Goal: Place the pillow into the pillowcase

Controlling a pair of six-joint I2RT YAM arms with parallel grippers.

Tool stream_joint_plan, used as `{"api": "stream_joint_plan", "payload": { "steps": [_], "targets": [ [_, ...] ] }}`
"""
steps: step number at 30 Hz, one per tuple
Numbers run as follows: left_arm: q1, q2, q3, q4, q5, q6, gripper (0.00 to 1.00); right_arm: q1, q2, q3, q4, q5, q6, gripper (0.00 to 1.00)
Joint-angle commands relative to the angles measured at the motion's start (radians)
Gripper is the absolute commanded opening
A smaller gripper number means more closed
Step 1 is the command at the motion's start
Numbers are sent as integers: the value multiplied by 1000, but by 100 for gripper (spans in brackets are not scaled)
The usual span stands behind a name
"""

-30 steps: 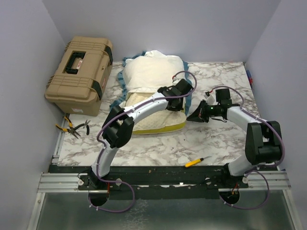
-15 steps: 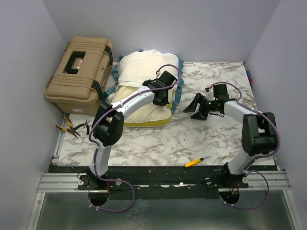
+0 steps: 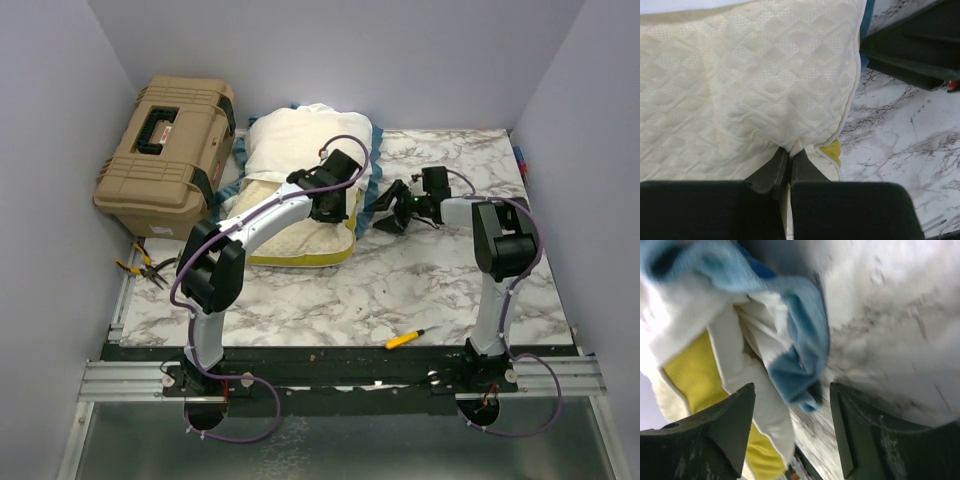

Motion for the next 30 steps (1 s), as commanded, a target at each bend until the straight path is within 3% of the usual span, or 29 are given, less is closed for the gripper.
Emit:
{"api": "stream_joint_plan", "payload": {
  "steps": [1,3,7,8,14,20,25,30],
  "targets": [
    [13,-61,-39,37,3,-12,0,39,146,104,-9,50,82,64],
    [14,-64,-43,39,1,-15,0,58,194,162,-48,60,74,53],
    [15,-59,-34,42,-11,-16,0,72,173,149,-39,50,43,8],
    [15,-56,-30,42,-14,-17,0,72,147,128,-41,42,23,1],
    [28,-28,3,42,-10,-19,0,73,-67,-64,-108,-104,-122,0],
    [32,57,94,45,11,-30,0,110,-286,-244,-293,-242,-276,0],
    [22,150,182,48,-1,-53,0,181,-398,-284,-379,-317,-323,0],
    [25,184,131,29,-177,-98,0,203,-459,-225,-503,-360,-416,0]
  ]
}}
